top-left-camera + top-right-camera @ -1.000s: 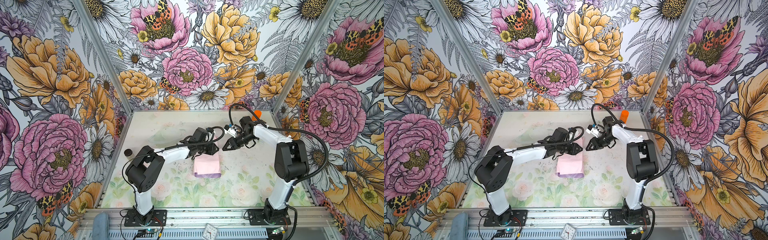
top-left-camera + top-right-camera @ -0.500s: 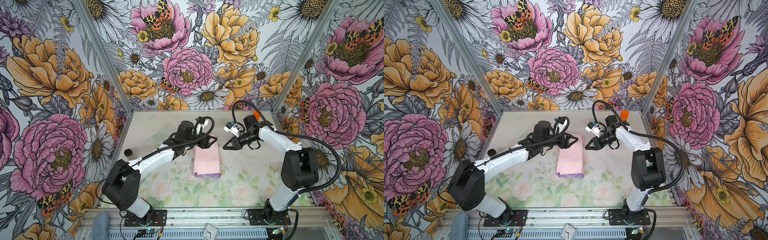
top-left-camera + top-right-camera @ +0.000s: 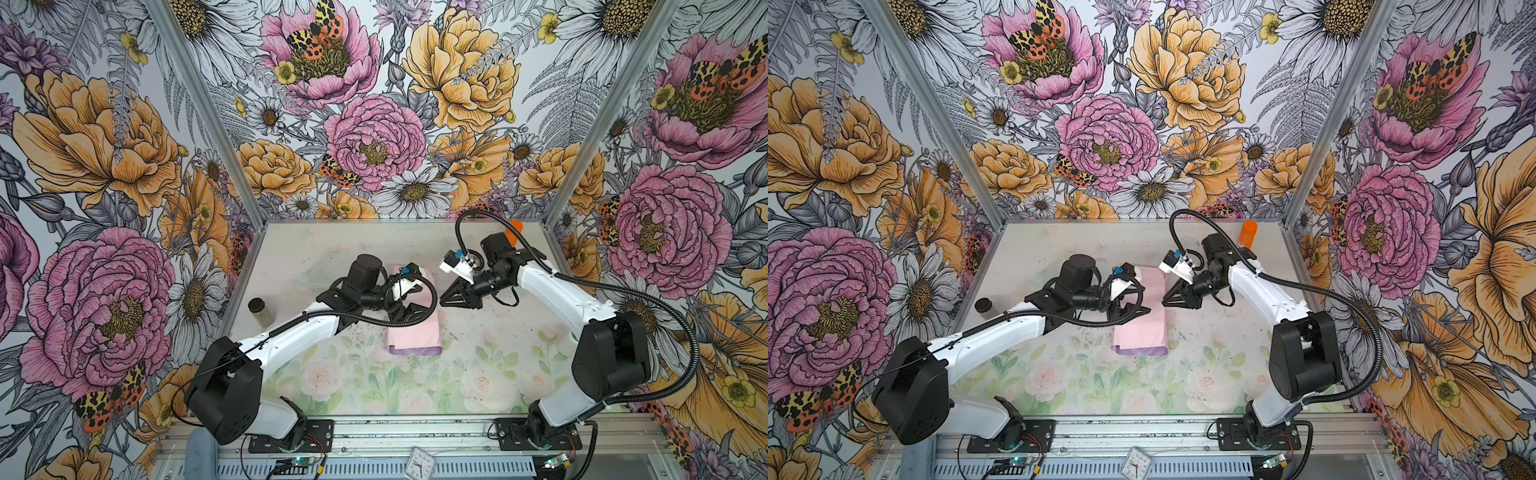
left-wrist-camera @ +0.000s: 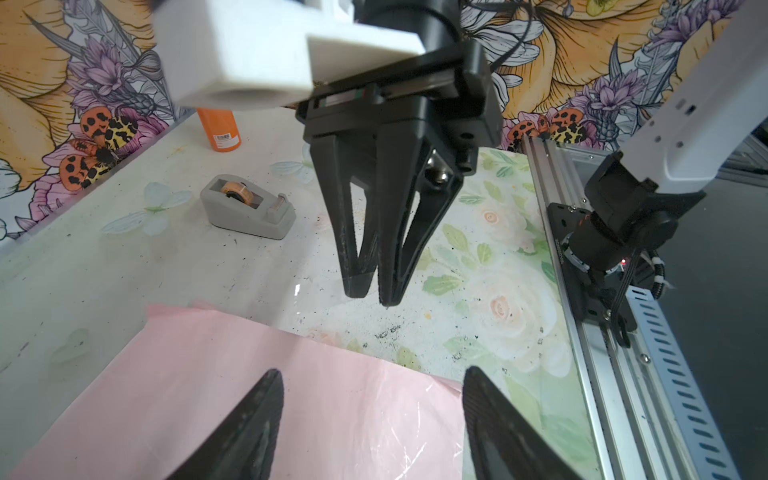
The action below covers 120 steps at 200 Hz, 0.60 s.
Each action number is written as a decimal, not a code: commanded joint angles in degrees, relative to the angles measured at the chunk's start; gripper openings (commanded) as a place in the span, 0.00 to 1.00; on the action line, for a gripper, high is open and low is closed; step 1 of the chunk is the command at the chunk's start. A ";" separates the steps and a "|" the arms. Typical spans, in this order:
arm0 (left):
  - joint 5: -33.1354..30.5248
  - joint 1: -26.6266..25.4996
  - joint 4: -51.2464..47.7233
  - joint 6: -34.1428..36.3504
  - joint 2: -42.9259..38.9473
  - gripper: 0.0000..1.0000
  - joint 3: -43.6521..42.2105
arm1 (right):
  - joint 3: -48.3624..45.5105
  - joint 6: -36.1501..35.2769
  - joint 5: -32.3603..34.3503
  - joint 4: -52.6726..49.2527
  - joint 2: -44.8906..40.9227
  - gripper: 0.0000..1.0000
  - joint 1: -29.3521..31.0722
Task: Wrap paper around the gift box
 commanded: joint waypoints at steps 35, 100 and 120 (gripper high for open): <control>3.53 -0.36 2.94 2.34 3.10 0.70 0.85 | -0.32 -4.14 -0.32 0.81 -2.59 0.23 1.27; -0.65 0.86 7.71 -8.57 5.69 0.66 1.39 | 1.08 0.68 5.67 0.63 0.26 0.15 1.51; -2.16 1.94 9.38 -13.70 6.27 0.61 1.29 | 3.15 3.59 7.71 0.05 3.76 0.06 1.50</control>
